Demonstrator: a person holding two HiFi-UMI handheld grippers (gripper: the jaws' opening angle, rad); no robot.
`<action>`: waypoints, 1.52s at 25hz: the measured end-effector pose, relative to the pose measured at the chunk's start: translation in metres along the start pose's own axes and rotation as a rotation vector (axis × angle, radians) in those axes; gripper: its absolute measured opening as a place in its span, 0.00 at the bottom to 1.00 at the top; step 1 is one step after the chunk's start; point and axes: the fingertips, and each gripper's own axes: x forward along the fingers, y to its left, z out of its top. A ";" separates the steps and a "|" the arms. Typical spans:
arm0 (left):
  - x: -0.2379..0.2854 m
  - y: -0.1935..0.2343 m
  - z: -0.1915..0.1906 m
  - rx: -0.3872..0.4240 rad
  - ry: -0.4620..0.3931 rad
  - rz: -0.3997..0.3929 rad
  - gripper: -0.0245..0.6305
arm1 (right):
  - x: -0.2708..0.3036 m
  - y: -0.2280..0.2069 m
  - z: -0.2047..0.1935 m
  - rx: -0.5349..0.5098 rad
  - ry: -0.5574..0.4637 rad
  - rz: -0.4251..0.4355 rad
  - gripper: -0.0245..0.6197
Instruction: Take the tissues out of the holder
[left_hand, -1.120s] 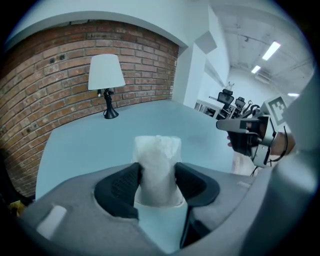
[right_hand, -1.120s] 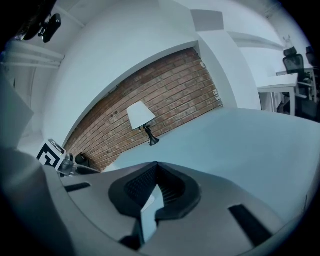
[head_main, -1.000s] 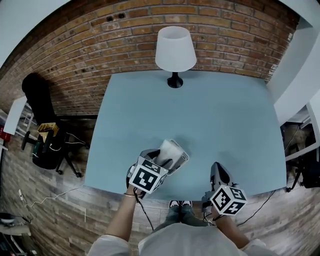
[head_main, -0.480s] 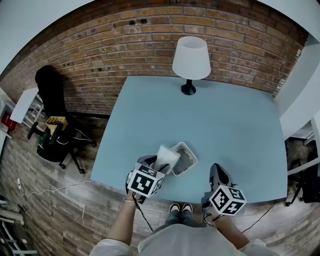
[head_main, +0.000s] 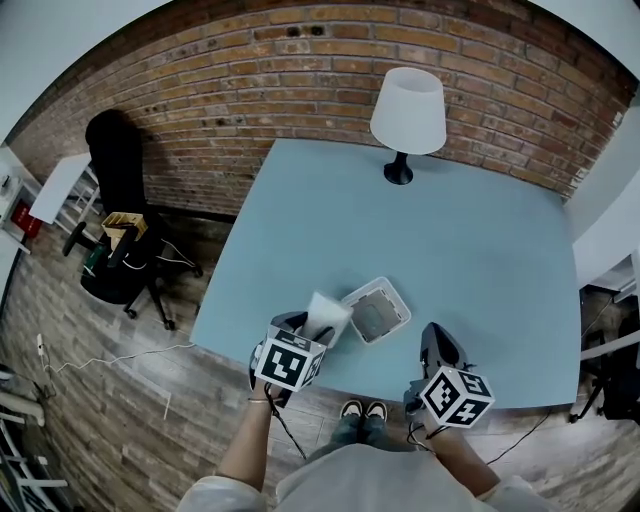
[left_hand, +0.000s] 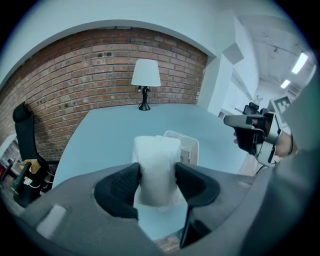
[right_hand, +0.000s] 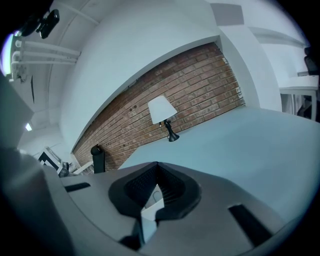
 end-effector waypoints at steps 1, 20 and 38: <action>0.000 0.001 -0.004 -0.010 0.004 0.002 0.40 | 0.000 0.001 -0.001 -0.001 0.002 0.001 0.05; 0.026 0.025 -0.070 -0.156 0.120 0.076 0.40 | 0.000 0.002 -0.024 -0.011 0.061 -0.012 0.05; 0.044 0.028 -0.076 -0.185 0.144 0.052 0.40 | 0.005 -0.013 -0.027 -0.012 0.084 -0.032 0.05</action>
